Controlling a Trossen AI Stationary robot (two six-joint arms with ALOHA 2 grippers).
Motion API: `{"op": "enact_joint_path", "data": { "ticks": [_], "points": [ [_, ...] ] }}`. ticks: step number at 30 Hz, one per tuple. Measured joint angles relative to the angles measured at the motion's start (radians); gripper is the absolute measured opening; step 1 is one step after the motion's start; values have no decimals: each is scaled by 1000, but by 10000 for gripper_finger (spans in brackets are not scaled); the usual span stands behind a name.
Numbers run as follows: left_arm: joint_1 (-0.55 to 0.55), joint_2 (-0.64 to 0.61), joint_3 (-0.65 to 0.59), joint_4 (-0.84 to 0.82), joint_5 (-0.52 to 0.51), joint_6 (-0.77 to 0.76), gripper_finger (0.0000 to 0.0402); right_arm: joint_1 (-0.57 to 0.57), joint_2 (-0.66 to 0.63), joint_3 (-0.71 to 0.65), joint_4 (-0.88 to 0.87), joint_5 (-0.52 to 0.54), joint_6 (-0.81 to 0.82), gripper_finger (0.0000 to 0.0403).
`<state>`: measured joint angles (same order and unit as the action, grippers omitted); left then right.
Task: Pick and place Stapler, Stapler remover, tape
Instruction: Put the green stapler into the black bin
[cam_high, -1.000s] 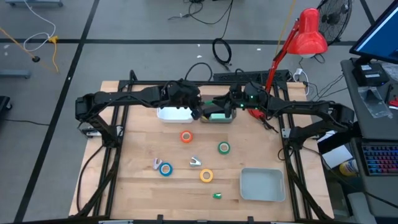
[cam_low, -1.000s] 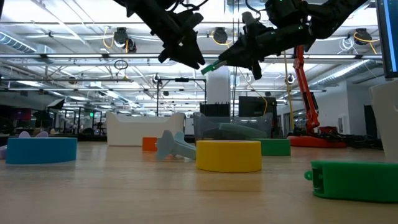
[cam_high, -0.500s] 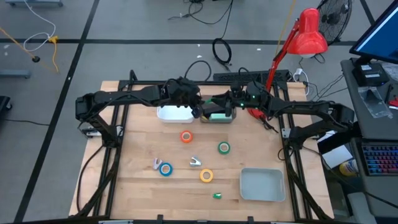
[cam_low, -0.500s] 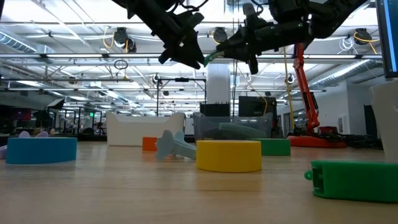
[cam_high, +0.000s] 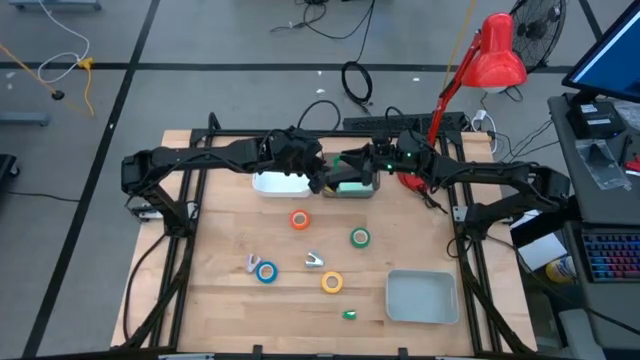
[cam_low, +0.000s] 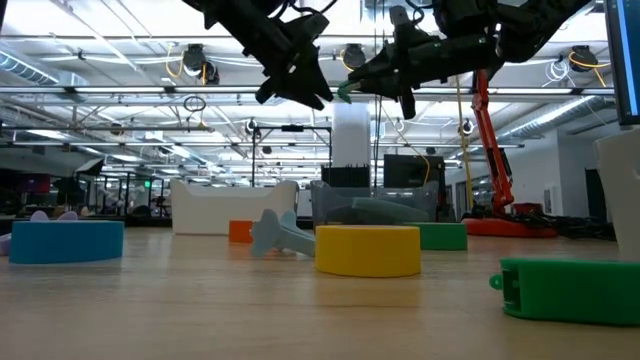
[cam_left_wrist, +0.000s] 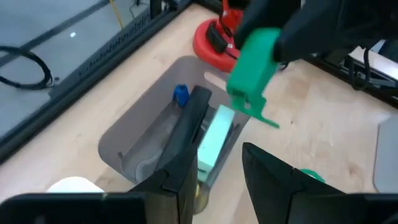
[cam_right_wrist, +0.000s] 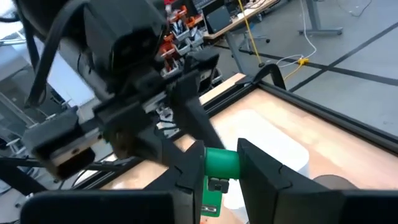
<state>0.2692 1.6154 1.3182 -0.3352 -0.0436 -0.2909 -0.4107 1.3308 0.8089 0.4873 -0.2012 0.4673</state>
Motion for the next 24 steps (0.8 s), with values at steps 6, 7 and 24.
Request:
{"op": "enact_joint_path", "data": {
  "ticks": [6,7,24],
  "points": [
    [-29,0,0,39,-21,-6,129,0,0,0,21,17,0,67],
    [-32,0,0,48,-33,-4,129,0,0,0,21,16,0,67],
    [-43,49,0,191,-31,-27,129,1,0,0,53,14,14,67]
  ]
}}
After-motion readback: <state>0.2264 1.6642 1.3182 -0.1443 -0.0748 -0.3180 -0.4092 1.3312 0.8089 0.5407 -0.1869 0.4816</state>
